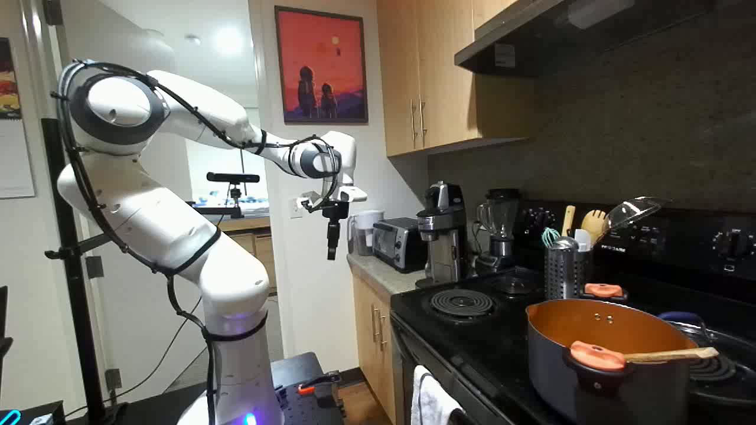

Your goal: Put the towel on the top of the stove

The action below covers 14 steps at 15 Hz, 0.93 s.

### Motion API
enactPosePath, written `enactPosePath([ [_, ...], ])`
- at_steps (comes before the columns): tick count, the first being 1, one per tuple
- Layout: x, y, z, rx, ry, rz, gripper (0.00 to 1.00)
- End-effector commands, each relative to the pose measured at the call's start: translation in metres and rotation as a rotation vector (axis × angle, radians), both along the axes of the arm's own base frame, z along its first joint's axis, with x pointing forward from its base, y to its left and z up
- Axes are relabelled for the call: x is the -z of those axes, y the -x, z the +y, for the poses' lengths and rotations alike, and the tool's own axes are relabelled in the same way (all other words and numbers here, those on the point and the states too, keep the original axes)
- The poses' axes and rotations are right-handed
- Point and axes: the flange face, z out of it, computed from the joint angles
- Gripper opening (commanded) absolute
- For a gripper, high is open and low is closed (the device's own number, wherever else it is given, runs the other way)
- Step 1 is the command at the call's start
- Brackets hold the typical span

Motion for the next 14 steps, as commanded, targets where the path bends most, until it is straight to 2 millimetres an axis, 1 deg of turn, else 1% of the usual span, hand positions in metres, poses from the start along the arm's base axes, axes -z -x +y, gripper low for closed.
enactPosePath([
  [1, 0.000, 0.000, 0.000, 0.000, 0.000, 0.001, 1.00],
  [4, -0.001, -0.002, -0.004, 0.007, -0.003, -0.003, 1.00],
  [7, -0.003, -0.008, -0.014, 0.061, -0.017, -0.012, 1.00],
  [12, -0.006, -0.023, -0.046, 0.174, -0.041, -0.024, 1.00],
  [14, -0.003, -0.032, -0.065, 0.286, -0.055, -0.006, 1.00],
])
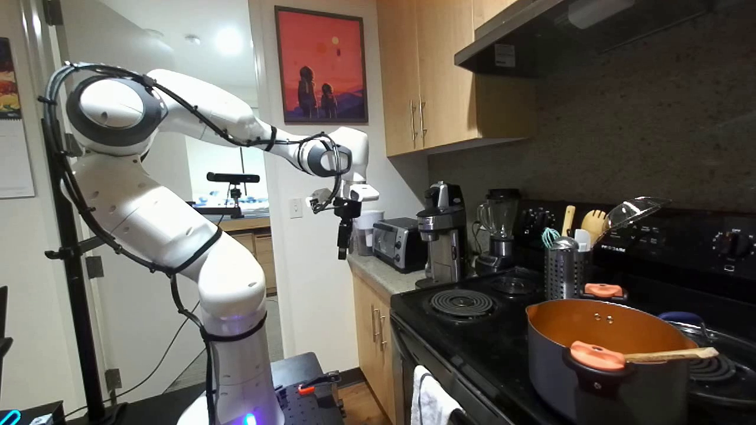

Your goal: Put the towel on the top of the stove

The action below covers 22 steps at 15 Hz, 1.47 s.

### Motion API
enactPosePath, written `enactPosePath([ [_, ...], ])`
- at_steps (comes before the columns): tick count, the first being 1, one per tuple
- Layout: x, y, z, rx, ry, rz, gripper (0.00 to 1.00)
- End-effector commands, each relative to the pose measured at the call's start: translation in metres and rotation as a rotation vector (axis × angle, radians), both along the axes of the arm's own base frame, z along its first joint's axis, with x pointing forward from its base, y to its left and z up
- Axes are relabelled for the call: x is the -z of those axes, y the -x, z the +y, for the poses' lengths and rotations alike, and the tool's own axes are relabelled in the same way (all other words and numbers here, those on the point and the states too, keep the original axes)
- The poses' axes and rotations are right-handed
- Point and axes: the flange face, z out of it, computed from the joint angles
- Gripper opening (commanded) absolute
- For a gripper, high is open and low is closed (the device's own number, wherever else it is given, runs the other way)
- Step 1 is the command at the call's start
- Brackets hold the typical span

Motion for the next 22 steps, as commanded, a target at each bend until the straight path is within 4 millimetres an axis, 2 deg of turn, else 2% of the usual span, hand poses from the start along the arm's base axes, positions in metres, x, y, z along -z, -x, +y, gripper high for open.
enactPosePath([
  [1, 0.004, -0.011, -0.030, 0.190, -0.027, 0.017, 1.00],
  [6, 0.024, -0.018, -0.070, 0.385, -0.039, 0.033, 1.00],
  [9, 0.039, -0.018, -0.085, 0.385, -0.047, -0.002, 1.00],
  [12, 0.051, -0.016, -0.086, 0.319, -0.043, -0.018, 1.00],
  [14, 0.053, -0.009, -0.075, 0.240, -0.037, -0.003, 1.00],
  [15, 0.050, -0.014, -0.083, 0.295, -0.036, -0.003, 1.00],
  [19, 0.052, -0.012, -0.075, 0.254, -0.036, -0.003, 1.00],
  [22, 0.055, -0.026, -0.087, 0.285, -0.030, -0.053, 1.00],
])
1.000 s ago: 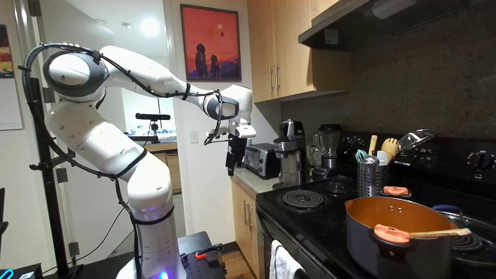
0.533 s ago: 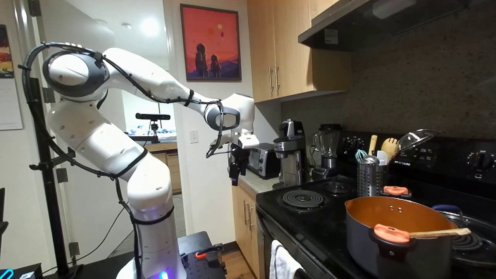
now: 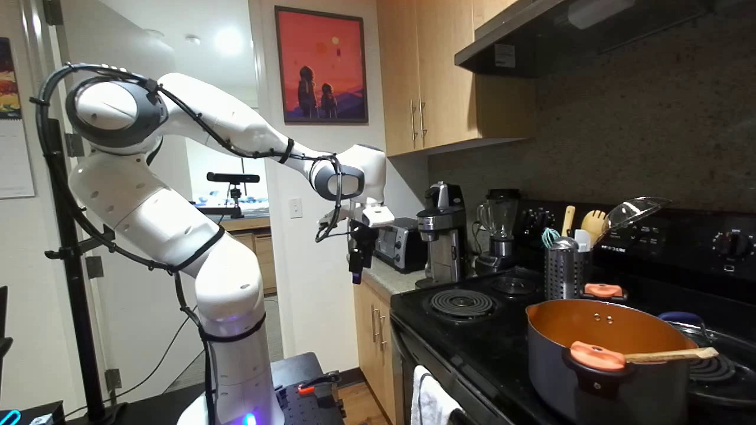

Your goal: Put the towel on the top of the stove

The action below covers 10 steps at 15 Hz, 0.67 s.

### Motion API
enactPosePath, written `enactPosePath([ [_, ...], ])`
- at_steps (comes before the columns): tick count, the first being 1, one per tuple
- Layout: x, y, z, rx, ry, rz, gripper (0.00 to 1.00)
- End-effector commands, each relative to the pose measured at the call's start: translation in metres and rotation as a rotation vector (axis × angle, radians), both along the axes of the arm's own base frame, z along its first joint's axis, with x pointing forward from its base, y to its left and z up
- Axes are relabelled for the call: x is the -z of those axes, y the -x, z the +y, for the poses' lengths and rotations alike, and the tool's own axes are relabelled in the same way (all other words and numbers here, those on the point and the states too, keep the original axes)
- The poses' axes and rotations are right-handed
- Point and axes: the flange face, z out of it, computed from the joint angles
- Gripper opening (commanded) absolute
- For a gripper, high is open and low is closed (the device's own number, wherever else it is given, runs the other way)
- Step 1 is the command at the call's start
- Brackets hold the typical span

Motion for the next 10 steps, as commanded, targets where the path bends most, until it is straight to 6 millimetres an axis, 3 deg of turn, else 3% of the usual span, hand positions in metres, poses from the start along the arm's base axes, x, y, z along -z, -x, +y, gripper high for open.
enactPosePath([
  [1, 0.002, -0.018, -0.019, 0.054, 0.013, -0.057, 1.00],
  [4, 0.008, -0.032, -0.043, 0.131, 0.030, -0.105, 1.00],
  [10, 0.040, -0.043, -0.093, 0.278, 0.088, -0.081, 1.00],
])
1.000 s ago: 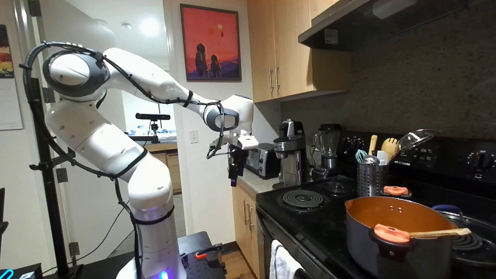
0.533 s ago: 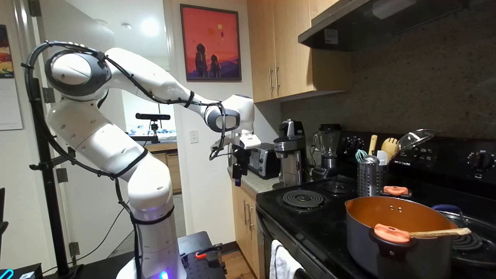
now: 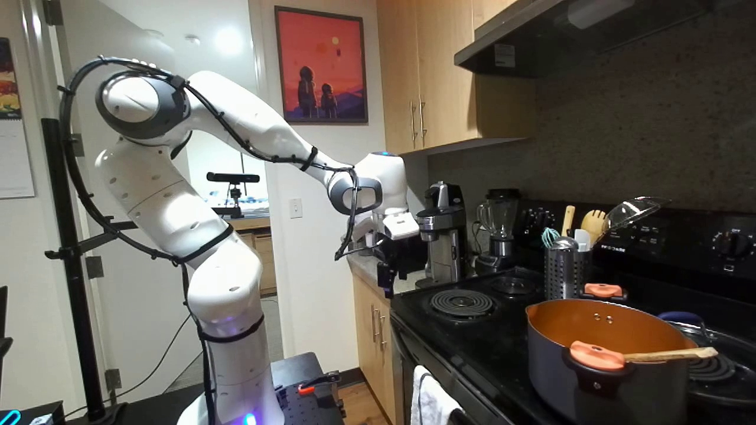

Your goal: Put the towel on the top of the stove

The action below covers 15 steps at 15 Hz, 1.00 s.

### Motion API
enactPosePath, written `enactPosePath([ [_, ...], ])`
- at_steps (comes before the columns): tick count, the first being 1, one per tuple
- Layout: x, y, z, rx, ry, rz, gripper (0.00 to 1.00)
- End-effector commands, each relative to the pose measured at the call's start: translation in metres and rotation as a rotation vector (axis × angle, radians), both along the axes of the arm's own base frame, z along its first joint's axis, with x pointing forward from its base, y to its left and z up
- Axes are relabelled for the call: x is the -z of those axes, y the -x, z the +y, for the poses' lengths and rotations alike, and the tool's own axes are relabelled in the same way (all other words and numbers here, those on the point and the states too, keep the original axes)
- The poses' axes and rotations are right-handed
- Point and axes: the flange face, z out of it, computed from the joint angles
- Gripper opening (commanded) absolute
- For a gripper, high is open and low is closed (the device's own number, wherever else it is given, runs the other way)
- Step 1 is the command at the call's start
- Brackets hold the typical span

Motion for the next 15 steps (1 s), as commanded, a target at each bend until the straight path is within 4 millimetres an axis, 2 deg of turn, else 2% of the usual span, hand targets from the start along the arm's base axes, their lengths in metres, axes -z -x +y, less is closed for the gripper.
enactPosePath([
  [1, 0.022, -0.006, -0.028, 0.091, 0.017, 0.033, 1.00],
  [6, 0.053, -0.006, -0.063, 0.197, 0.031, 0.093, 1.00],
  [11, 0.083, -0.005, -0.087, 0.328, 0.088, 0.145, 1.00],
  [13, 0.090, -0.004, -0.088, 0.319, 0.090, 0.163, 1.00],
  [14, 0.089, -0.005, -0.082, 0.274, 0.066, 0.160, 1.00],
  [15, 0.088, -0.003, -0.085, 0.298, 0.079, 0.171, 1.00],
])
